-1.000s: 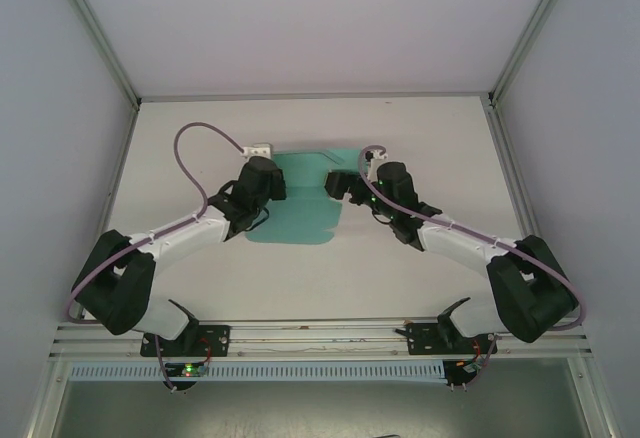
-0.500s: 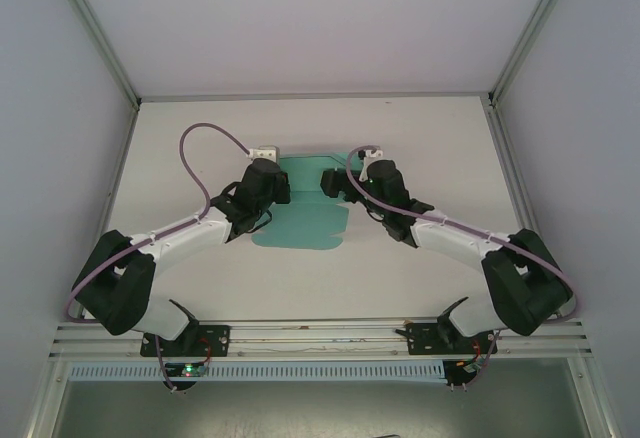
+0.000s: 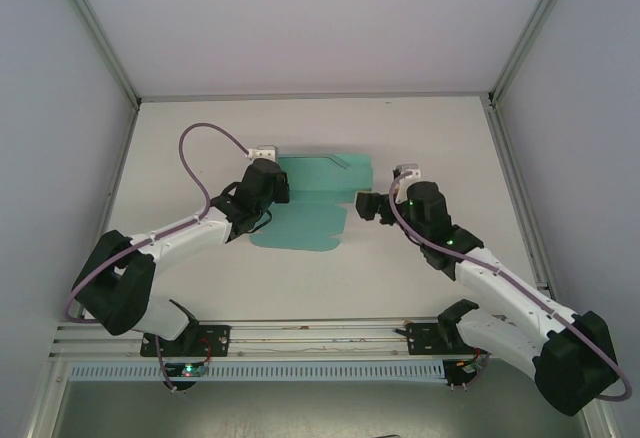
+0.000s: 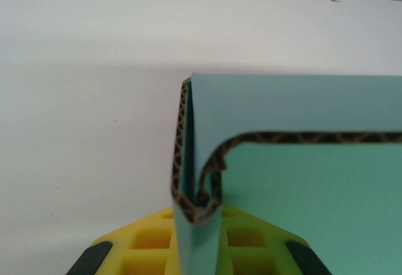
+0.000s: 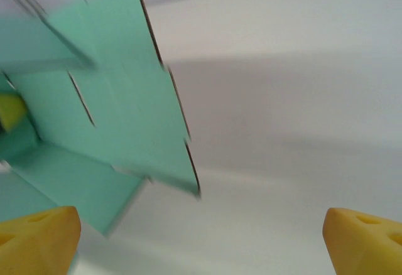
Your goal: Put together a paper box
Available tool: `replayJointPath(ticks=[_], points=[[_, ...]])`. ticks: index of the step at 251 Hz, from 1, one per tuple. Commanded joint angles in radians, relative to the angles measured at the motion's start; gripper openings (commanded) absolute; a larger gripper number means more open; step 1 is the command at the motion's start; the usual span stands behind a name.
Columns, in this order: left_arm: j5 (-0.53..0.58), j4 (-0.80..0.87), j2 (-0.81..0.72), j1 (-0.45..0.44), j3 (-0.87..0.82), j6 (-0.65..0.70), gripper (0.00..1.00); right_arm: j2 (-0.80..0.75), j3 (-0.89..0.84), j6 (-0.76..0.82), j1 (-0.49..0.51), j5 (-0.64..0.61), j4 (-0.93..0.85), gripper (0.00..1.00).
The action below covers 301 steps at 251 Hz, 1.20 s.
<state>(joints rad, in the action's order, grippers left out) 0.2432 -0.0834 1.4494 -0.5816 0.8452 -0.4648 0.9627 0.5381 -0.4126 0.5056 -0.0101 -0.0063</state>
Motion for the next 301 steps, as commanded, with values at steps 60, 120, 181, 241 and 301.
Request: replayJointPath(ticks=[60,120,181,241,301], points=[[-0.034,-0.006,-0.041,-0.007,0.015,0.022,0.00,0.124,-0.007,0.083,-0.018,0.044,0.096,0.99],[-0.059,0.008,-0.044,-0.007,0.010,0.040,0.00,0.234,0.085,0.119,-0.027,0.136,0.167,0.98],[-0.096,-0.022,-0.035,-0.007,-0.008,0.078,0.00,0.256,0.122,0.172,-0.027,0.115,0.100,0.98],[-0.127,-0.037,-0.027,-0.009,-0.001,0.094,0.00,0.333,0.169,0.261,0.036,0.082,0.091,0.99],[-0.097,-0.045,-0.027,-0.009,0.002,0.033,0.00,0.441,0.227,0.224,0.114,-0.108,0.095,0.99]])
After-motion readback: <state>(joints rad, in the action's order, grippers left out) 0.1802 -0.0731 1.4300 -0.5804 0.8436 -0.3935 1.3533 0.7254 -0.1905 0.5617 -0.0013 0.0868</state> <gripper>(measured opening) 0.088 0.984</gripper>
